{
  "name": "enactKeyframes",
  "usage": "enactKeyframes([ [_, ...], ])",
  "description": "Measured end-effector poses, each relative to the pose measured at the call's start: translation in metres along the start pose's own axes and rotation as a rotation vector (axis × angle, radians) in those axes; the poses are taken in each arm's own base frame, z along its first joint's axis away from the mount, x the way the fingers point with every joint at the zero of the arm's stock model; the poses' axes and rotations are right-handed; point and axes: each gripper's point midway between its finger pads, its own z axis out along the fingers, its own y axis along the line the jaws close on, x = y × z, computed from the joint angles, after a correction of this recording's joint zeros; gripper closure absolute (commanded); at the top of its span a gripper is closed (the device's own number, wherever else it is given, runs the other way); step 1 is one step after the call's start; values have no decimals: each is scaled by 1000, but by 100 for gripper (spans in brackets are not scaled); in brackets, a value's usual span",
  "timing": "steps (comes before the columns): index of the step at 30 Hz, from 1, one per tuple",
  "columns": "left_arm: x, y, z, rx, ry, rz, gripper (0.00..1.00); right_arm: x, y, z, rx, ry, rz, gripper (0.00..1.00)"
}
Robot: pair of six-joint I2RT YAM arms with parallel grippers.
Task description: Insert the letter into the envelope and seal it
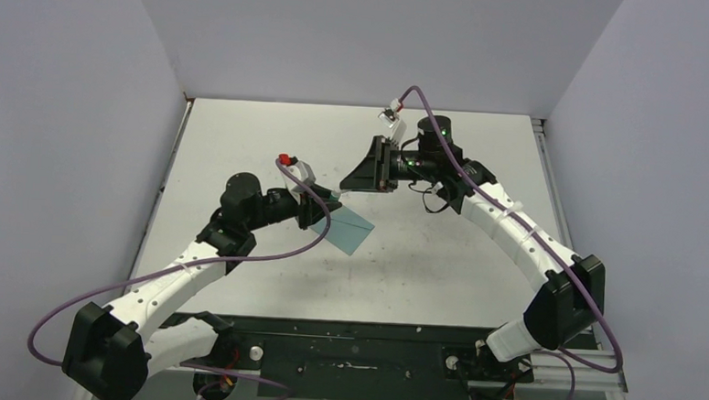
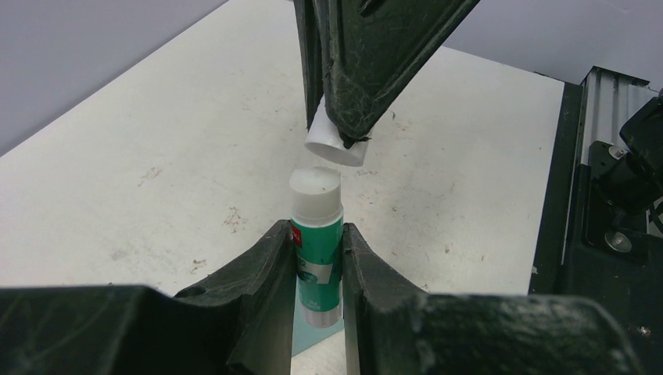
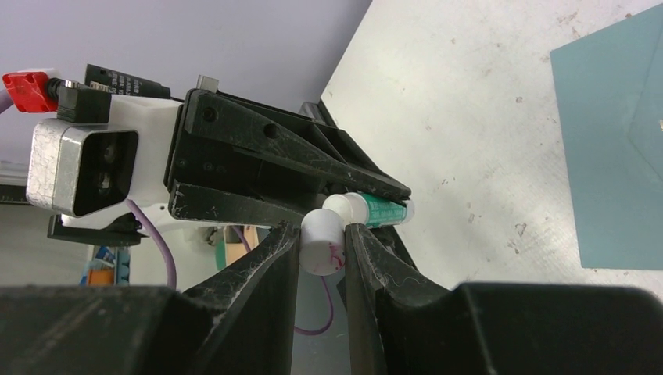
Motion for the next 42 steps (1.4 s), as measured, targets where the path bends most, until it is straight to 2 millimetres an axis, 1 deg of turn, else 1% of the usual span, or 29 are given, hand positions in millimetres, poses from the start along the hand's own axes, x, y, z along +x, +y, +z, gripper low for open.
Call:
enactKeyframes([
  [10,-1,0,1,3,5,39,100,4,-14,-5,87,4,-4,95],
  [21,0,0,1,5,11,51,100,4,-6,2,50,-10,14,95],
  [28,1,0,1,8,16,57,100,4,-4,3,45,-10,24,95],
  [32,-1,-1,0,19,30,77,100,8,-6,6,54,4,22,95],
  [42,9,-1,-3,33,105,100,100,13,-13,11,84,33,22,95],
])
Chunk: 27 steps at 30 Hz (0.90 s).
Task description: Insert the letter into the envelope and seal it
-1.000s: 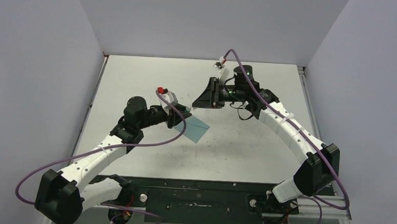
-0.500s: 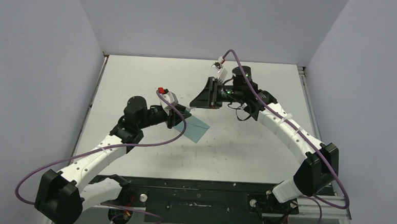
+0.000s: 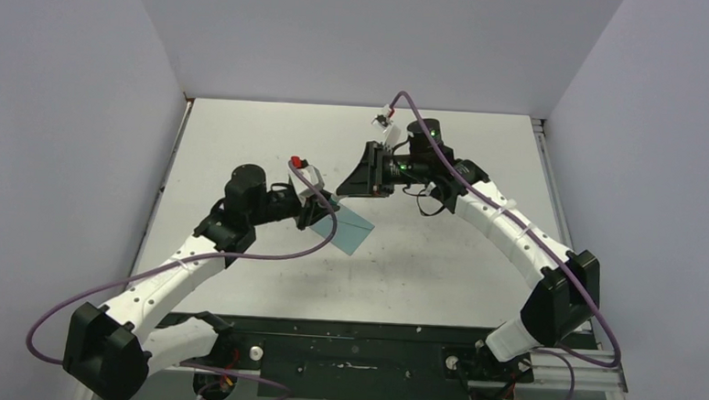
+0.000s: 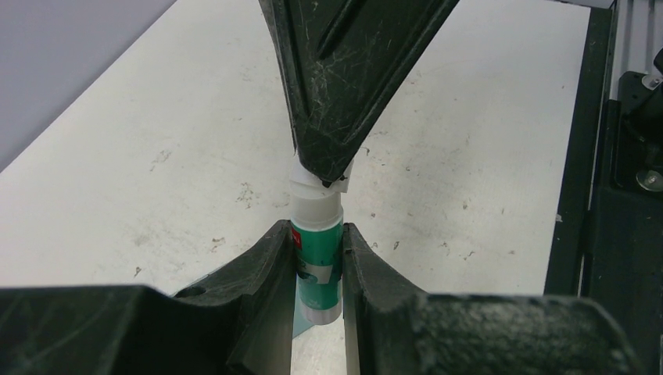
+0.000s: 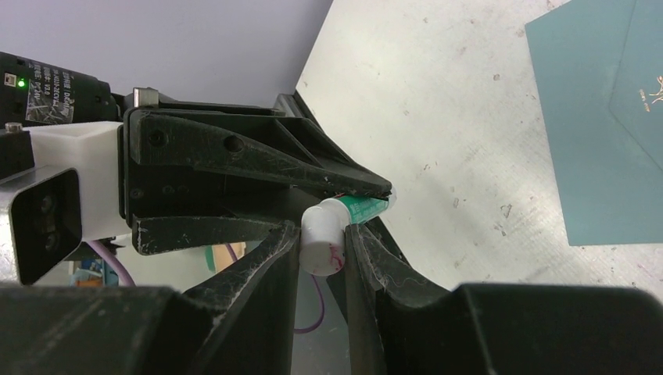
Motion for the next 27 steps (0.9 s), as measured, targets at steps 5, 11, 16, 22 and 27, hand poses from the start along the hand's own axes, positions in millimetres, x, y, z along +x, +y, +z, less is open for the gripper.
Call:
enactKeyframes([
  [5,-1,3,-1,7,44,46,100,-2,0,1,18,10,4,95],
  [11,-3,11,1,13,107,104,100,-8,-1,2,52,15,14,95],
  [16,2,15,1,24,157,146,100,-9,-5,4,75,16,40,95],
  [22,7,17,-2,27,193,178,100,-7,-7,8,82,29,82,95],
  [27,5,19,-5,27,217,201,100,-8,-6,10,77,33,116,95],
])
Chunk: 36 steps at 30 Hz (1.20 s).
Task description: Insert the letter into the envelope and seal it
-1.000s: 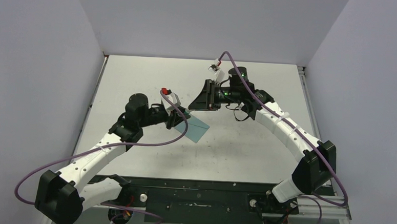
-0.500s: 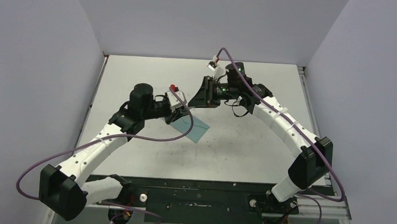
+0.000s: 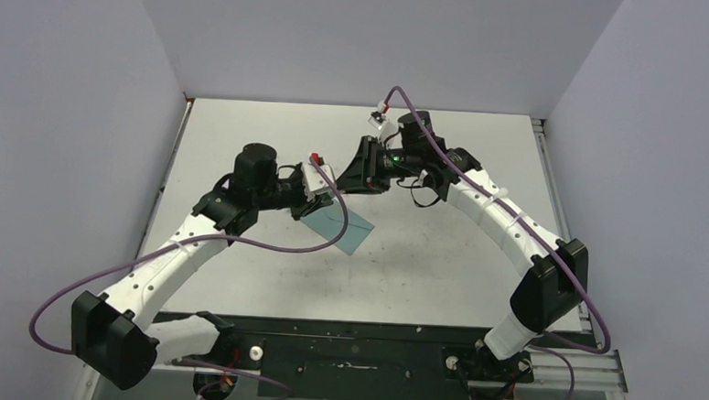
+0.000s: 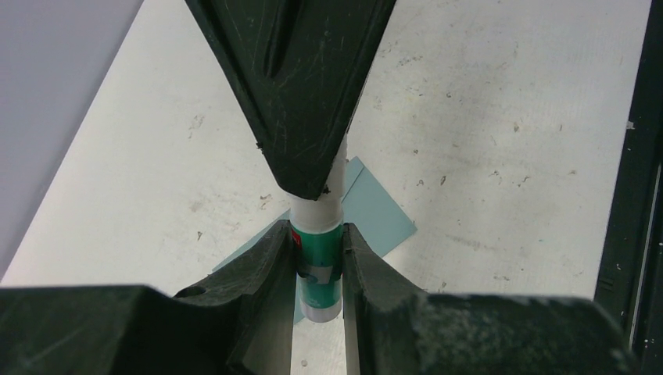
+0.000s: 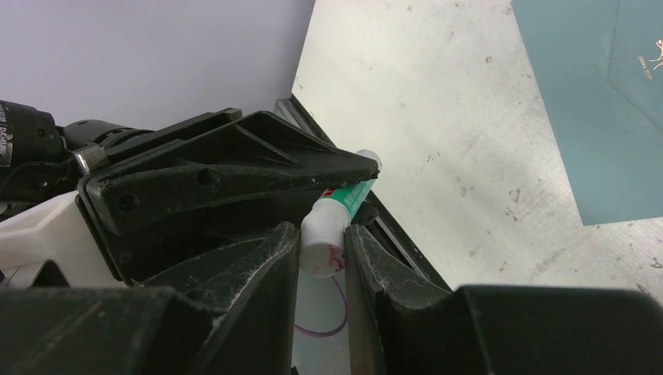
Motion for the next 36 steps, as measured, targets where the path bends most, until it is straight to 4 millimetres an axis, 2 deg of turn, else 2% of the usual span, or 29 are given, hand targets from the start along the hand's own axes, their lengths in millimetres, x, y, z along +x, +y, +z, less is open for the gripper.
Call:
enactKeyframes([
  [15,0,0,-2,23,86,101,100,3,0,2,22,24,136,95],
  [25,7,-10,6,61,145,188,100,13,-11,0,94,72,222,95],
  [32,16,-13,15,97,211,122,100,15,-25,2,205,50,229,95],
  [36,14,-12,18,98,222,74,100,14,-29,4,273,15,186,95],
])
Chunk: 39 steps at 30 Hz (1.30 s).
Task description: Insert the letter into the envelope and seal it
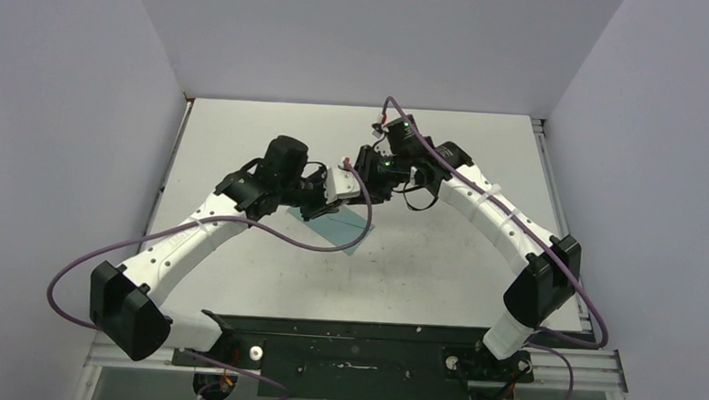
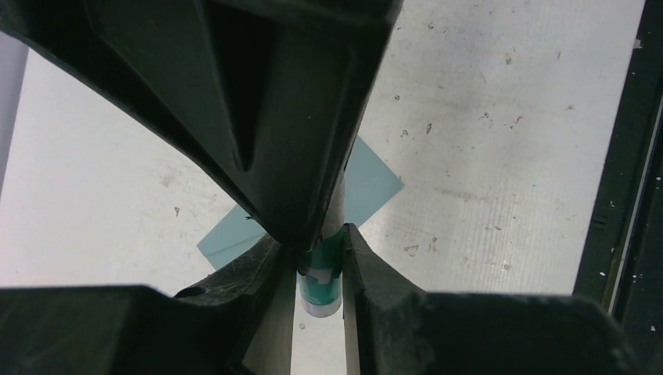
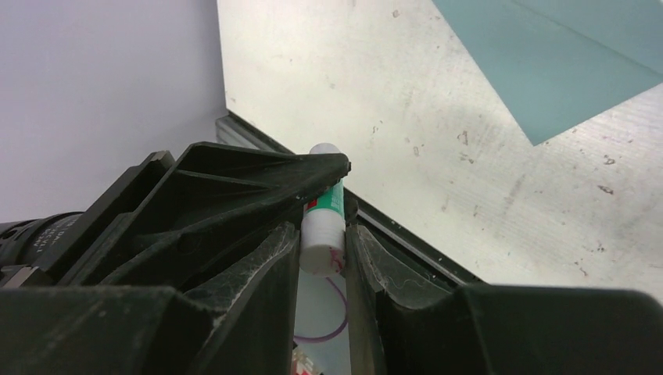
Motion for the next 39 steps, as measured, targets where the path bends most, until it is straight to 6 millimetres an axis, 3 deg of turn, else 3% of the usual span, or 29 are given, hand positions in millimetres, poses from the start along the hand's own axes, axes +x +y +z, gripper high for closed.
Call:
enactKeyframes([
  [8,1,-2,2,5,15,-92,100,-1,-2,3,45,-40,-35,95],
  [29,14,3,21,-56,-15,-98,100,-4,-23,22,70,-67,-47,95],
  [39,41,-4,35,-70,38,-241,100,-1,-41,48,90,-49,12,95],
])
